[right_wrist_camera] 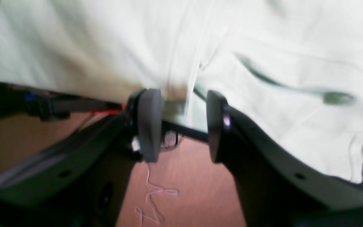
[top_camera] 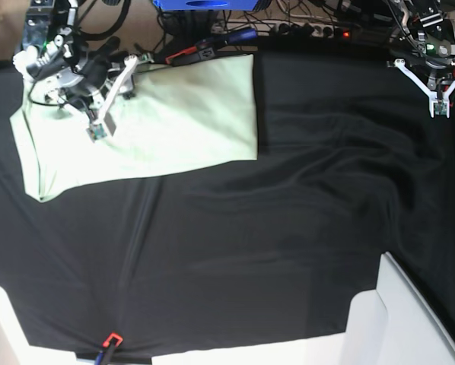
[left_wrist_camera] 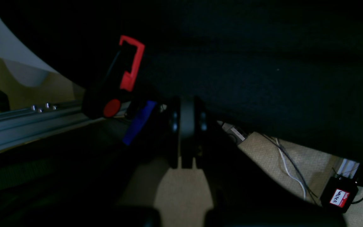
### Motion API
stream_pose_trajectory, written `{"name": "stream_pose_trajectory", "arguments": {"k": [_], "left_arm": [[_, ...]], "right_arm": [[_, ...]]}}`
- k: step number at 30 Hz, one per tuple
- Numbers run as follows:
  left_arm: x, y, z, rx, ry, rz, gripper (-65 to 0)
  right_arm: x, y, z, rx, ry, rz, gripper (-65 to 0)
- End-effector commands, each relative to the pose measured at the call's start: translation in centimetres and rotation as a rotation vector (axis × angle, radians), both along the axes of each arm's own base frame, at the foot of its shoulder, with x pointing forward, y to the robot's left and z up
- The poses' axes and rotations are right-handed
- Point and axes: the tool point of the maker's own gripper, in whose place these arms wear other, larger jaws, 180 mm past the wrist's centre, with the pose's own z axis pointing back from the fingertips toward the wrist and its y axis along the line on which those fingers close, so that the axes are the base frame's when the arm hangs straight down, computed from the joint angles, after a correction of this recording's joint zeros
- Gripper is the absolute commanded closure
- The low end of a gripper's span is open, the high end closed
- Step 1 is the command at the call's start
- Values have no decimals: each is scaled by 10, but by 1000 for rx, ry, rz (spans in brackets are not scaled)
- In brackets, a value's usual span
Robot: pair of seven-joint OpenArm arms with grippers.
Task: Fold the T-shirt properly
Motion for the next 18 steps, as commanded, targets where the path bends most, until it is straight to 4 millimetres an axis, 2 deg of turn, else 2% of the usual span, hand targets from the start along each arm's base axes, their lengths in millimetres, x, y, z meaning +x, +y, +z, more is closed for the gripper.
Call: {"name": "stream_pose_trajectory", "arguments": {"k": [1,4,6,8,11,13,15,18], "left_arm": [[4,9,10,38,-17,-7,0],[4,9,10,38,-17,-7,0],[4,9,10,38,-17,-7,0],[4,9,10,35,-21,-4,0],[4,9,10,35,-21,-3,0],[4,9,10,34,-22,-2,0],[4,9,10,34,-22,-2,0],[4,7,9,30,-22,-4,0]], "right_arm": [[8,4,6,15,-38,8,-190],[18,19,9,31,-73,108,-75],[29,11,10,7,-91,128,0],[37,-2,7,-22,-94,116,-6],[56,-51,10,-78,-137,2,-6],[69,-101,16,-131,-170,-120,-12],[72,-140,16,-170,-156,-203,-19],[69,-180,4,-193,-72,-186,-125]]}}
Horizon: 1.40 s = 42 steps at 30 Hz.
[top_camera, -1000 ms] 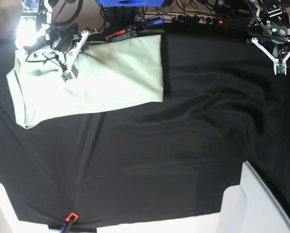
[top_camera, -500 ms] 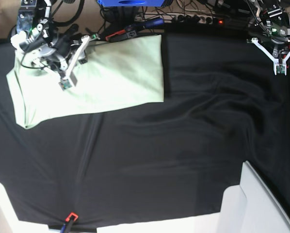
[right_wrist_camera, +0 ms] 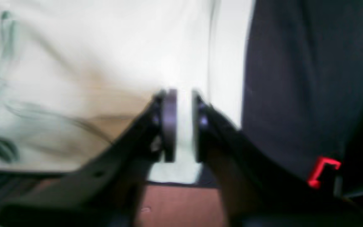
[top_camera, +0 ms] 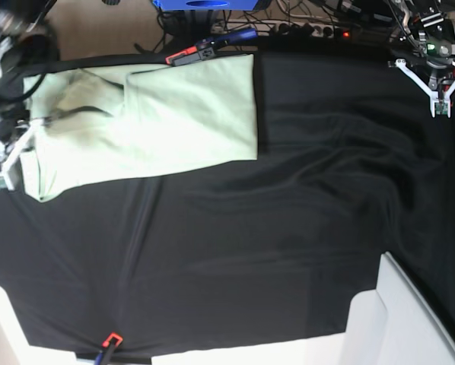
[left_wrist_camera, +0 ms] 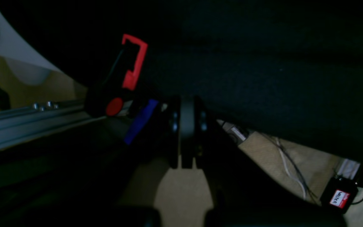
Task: Fold the T-shirt properly
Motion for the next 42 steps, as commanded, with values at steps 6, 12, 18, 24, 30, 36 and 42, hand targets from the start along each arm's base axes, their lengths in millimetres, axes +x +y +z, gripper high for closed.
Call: {"name": "stream_pose_trajectory", "arguments": {"k": [6,12,18,24,30,36,42], "left_arm": [[4,6,8,27,-19,-4,0],[3,6,9,29,-20,-1,0],[3,8,10,32,-20,-1,0],[4,6,9,29,-20,-3,0],[3,7,9,31,-18,-3,0],[0,8,9,33,-12,-2,0],[0,9,9,38,-8,-4,0]], "right_arm": [[-10,-64,-23,59,88,-189,-532],[-20,-89,-45,151,126,-300,-650],[-18,-87,-51,178,139,-308,-650],[-7,-69,-47,309,59,-322,-650],[1,-53,-40,435,10,-330,-650],[-6,-39,-61,518,59,-365,-650],[-3,-37,-63,511,52,-353,-650]]}}
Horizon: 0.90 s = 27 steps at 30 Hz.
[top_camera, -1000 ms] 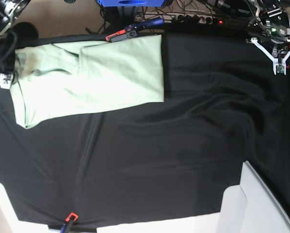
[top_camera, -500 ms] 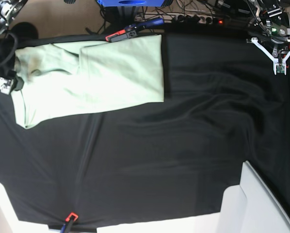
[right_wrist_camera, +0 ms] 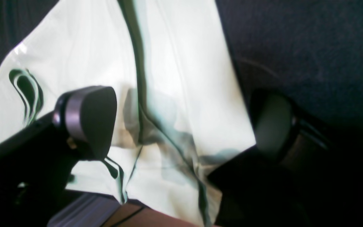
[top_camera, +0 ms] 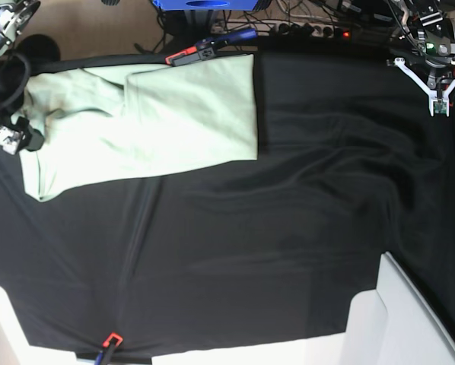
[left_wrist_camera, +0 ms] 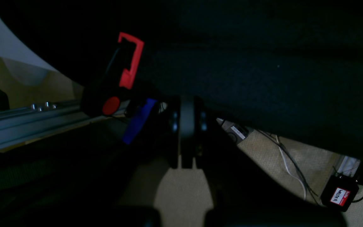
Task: Fold the T-shirt properly
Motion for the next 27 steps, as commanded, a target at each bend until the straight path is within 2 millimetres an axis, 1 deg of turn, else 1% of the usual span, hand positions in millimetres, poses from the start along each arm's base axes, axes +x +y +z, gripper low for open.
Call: {"name": "stream_pose_trajectory", "arguments": {"k": [1,2,5,7,9,12,14,15,17,19,21,22,25,27], "left_arm": [[2,9,10,37,-15,-4,0],[2,9,10,37,-15,-4,0],[3,8,10,32,-20,-2,0],[3,8,9,32,-20,-3,0],[4,7,9,30,-21,-4,0],[4,7,9,32,-20,-4,0],[4,7,9,31,-21,-3,0],[4,7,9,30,-22,-2,0],[4,7,9,30,-22,-2,0],[5,7,9,29,-24,-2,0],[5,6,9,27,-24,-3,0],[6,5,9,26,-25,-4,0],[6,5,9,26,-25,-5,0],[6,5,9,26,-25,-5,0]], "right_arm": [[1,-6,3,-21,12,20,-650],[1,-5,3,-25,19,37,-650],[1,7,-2,-20,35,82,-650],[1,22,-7,0,40,105,-650],[-5,34,-13,21,58,118,-650],[-11,47,-17,48,83,132,-650],[-12,50,-19,54,84,131,-640],[-13,51,-20,56,89,133,-612],[-15,52,-20,58,98,137,-537],[-19,53,-21,62,117,146,-450],[-22,54,-22,66,132,153,-396],[-23,55,-22,68,136,155,-380],[-30,55,-25,70,155,160,-387],[-30,55,-25,70,155,160,-373]]}}
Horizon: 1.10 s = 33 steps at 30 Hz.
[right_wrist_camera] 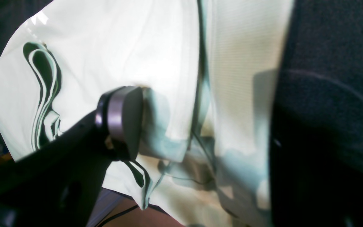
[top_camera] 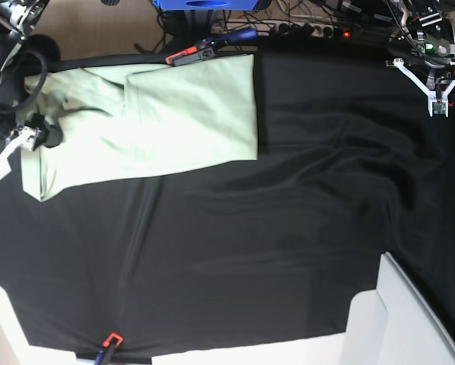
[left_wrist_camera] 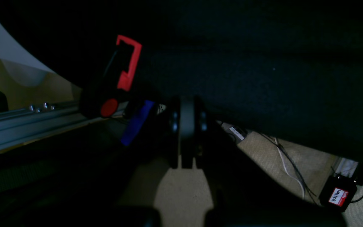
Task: Fold the T-shirt properly
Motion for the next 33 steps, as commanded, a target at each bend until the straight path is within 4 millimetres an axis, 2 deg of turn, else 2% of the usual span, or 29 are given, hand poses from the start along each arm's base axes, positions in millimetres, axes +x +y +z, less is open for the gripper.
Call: {"name": "stream_pose_trajectory", "arguments": {"k": [1,4,7,8,13,17,21,24,26,33], "left_arm": [[5,7,9,30,-22,-4,0],[5,7,9,30,-22,-4,0],[5,7,9,30,-22,-4,0],[4,7,9,31,-23,-3,0],[1,8,9,32,-17,0,0],[0,8,9,31,-15,0,0],[1,7,8,30,-15,-1,0],[2,6,8,27,-15,-1,0],[2,6,8,27,-15,-1,0],[1,6,8,27,-14,-1,0]], "right_arm": [[-29,10,-14,-2,129,78,-353],[-28,19,-16,-8,136,129,-219],[-28,23,-17,-7,141,147,-26],[-27,26,-17,-2,139,147,0],[-26,22,-16,-12,136,144,0],[-18,-6,-2,-87,110,149,0],[-9,-29,25,-204,37,179,0],[-5,-33,45,-283,-18,216,0],[-3,-29,54,-309,-50,232,0],[6,-27,64,-336,-93,241,0]]}}
